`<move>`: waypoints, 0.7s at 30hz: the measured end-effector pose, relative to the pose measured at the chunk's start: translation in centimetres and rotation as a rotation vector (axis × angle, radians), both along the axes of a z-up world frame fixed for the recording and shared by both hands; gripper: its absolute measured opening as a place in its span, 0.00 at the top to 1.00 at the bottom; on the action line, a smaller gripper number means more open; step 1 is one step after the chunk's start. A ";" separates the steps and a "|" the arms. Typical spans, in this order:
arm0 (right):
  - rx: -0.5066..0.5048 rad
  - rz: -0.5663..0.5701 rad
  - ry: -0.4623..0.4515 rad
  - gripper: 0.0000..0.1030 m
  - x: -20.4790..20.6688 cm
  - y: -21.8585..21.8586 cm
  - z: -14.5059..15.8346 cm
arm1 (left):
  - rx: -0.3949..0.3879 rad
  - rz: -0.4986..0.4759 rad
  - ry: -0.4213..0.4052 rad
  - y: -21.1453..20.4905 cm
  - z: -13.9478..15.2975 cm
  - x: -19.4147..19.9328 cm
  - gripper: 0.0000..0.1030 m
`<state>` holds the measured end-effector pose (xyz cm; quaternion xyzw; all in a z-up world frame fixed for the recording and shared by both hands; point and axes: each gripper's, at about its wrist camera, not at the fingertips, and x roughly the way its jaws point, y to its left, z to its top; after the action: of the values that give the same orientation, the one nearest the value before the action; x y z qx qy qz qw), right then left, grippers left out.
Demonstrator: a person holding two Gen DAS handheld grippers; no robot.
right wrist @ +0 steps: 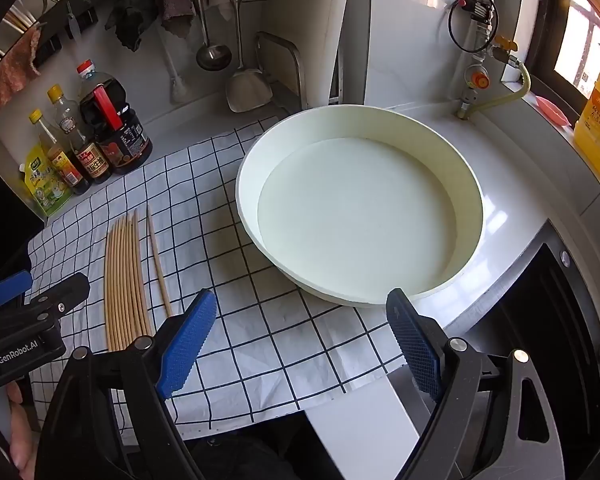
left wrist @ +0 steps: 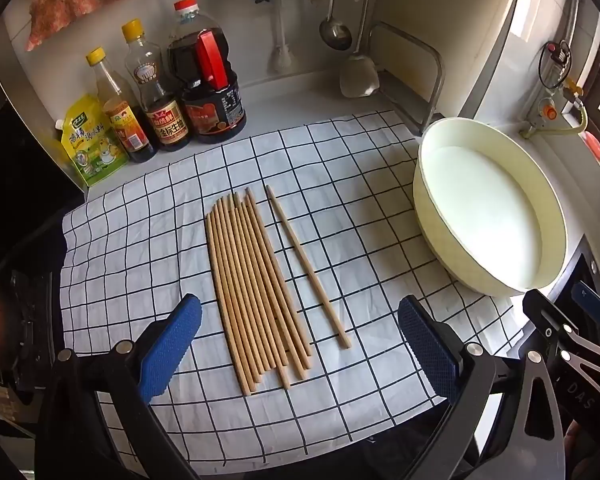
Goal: Organize utensils
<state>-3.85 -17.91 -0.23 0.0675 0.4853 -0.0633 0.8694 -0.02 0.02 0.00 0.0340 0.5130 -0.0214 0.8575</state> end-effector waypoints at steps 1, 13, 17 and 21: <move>0.001 0.000 0.001 0.19 0.0 0.0 0.0 | 0.005 0.000 -0.002 0.0 0.0 0.0 0.06; 0.003 0.001 0.000 0.19 0.0 0.0 0.0 | 0.013 0.003 -0.010 -0.1 0.6 0.0 0.06; 0.004 0.001 0.000 0.19 0.1 0.1 0.0 | 0.014 0.003 -0.006 -0.2 0.6 0.2 0.06; 0.004 0.001 -0.001 0.19 0.2 0.1 0.0 | 0.012 0.003 -0.005 -0.2 0.5 0.1 0.06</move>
<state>-3.70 -17.82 -0.19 0.0689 0.4849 -0.0618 0.8697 0.13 -0.20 0.55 0.0387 0.5110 -0.0170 0.8586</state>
